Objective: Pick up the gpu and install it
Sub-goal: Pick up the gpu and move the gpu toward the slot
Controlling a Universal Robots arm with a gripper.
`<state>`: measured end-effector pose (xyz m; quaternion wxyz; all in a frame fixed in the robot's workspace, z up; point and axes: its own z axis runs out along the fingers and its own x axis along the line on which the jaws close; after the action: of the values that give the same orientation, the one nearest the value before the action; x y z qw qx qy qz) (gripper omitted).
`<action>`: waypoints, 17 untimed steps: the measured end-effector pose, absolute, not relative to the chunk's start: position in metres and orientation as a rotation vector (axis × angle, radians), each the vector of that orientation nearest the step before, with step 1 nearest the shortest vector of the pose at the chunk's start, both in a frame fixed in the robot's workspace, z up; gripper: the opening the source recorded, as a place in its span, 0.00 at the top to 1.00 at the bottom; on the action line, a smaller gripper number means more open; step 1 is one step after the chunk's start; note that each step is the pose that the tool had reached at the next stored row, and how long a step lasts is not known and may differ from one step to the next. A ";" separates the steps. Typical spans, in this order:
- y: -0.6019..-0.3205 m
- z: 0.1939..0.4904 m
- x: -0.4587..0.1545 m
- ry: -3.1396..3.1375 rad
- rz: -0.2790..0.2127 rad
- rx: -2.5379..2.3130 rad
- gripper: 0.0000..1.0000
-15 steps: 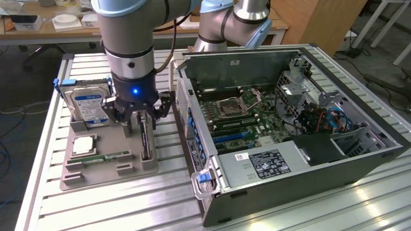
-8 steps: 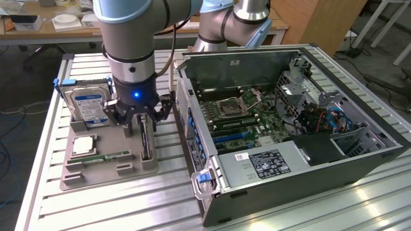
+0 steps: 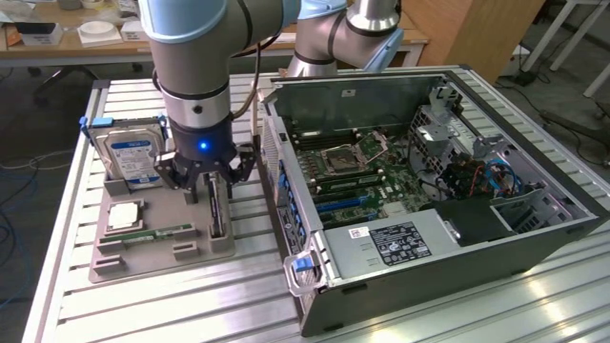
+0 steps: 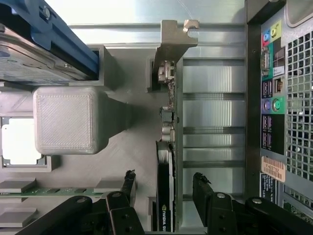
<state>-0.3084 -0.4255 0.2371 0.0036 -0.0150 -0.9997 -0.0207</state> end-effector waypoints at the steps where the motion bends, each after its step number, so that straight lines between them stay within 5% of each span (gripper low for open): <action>1: -0.425 0.237 -0.308 -3.133 -0.065 -0.047 0.41; 17: -0.423 0.226 -0.308 -3.131 -0.065 -0.047 0.41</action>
<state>-0.3081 -0.4228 0.2257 0.0046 -0.0151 -0.9997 -0.0207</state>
